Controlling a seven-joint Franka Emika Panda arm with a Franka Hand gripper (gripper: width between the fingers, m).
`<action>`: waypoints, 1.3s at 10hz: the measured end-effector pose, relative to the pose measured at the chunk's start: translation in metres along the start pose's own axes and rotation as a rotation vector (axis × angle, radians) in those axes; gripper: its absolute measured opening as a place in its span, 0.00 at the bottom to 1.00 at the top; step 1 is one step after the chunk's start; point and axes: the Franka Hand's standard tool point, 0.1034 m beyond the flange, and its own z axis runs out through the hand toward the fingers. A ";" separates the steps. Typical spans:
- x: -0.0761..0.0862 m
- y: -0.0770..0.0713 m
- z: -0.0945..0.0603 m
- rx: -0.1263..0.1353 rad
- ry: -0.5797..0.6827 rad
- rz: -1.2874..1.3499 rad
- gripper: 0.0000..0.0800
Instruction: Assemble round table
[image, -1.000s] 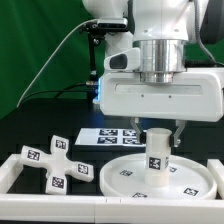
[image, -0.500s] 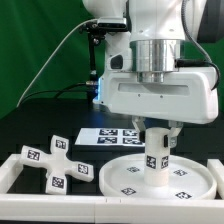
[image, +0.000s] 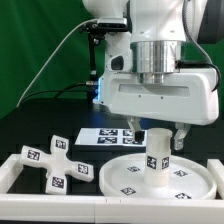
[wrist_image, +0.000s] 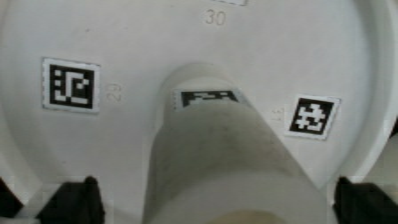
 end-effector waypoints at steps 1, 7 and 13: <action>0.000 0.000 0.000 0.000 0.000 0.000 0.81; 0.028 0.021 -0.047 -0.002 -0.084 -0.335 0.81; 0.049 0.041 -0.045 -0.023 -0.090 -0.905 0.81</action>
Offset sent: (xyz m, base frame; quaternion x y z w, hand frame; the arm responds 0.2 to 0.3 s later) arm -0.0148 -0.0331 0.0473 -0.0357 -0.0733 -0.1021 0.9914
